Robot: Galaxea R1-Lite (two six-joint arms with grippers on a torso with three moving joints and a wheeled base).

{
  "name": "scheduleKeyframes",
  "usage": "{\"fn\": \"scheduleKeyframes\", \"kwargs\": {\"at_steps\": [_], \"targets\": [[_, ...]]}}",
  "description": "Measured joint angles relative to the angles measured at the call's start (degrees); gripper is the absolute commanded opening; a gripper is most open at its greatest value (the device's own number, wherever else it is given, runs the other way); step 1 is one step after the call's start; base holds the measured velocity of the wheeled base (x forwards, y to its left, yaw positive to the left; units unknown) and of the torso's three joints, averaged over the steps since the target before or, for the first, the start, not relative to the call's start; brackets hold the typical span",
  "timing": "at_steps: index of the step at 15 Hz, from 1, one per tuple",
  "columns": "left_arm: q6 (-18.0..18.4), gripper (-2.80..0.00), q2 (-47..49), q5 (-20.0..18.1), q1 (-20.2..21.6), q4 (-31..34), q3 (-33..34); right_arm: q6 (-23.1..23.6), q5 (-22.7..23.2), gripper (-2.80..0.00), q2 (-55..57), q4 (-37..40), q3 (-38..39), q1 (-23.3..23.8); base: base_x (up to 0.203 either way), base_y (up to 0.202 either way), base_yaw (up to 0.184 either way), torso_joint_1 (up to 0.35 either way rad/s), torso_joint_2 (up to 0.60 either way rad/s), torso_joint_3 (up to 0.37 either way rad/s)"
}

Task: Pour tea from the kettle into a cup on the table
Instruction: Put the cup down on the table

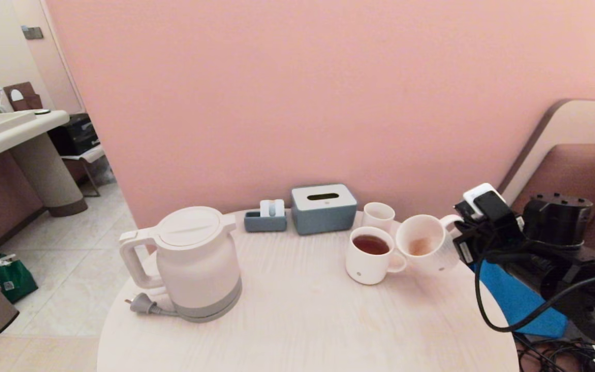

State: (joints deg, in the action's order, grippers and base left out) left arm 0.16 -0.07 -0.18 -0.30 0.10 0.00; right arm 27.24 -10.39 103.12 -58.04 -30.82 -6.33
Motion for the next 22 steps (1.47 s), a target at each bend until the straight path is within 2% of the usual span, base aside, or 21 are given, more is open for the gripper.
{"fn": "scheduleKeyframes", "kwargs": {"at_steps": [5, 9, 17, 22], "targets": [[0.02, -2.80, 0.00, -0.02, -0.01, 0.00, 0.00, -0.97, 4.17, -2.80, -0.09, -6.44, 8.43, 4.15, 0.000, 0.000, 0.000, 0.000, 0.00, 0.000], [0.00, -2.80, 0.00, -0.02, -0.02, 0.00, 0.00, -3.76, 6.46, -2.80, -0.42, -12.35, 14.60, 4.77, 0.000, 0.000, 0.000, 0.000, 0.00, 0.000], [0.02, -2.80, 0.00, 0.02, 0.00, 0.00, 0.00, -17.31, 8.46, -2.80, -2.63, -12.48, 22.80, 2.75, 0.000, 0.000, 0.000, 0.000, 0.00, 0.000], [0.00, -2.80, 0.00, 0.02, -0.02, 0.00, 0.00, -26.57, 7.60, -2.80, -2.96, -13.63, 26.47, -3.24, 0.000, 0.000, 0.000, 0.000, 0.00, 0.000]]}}
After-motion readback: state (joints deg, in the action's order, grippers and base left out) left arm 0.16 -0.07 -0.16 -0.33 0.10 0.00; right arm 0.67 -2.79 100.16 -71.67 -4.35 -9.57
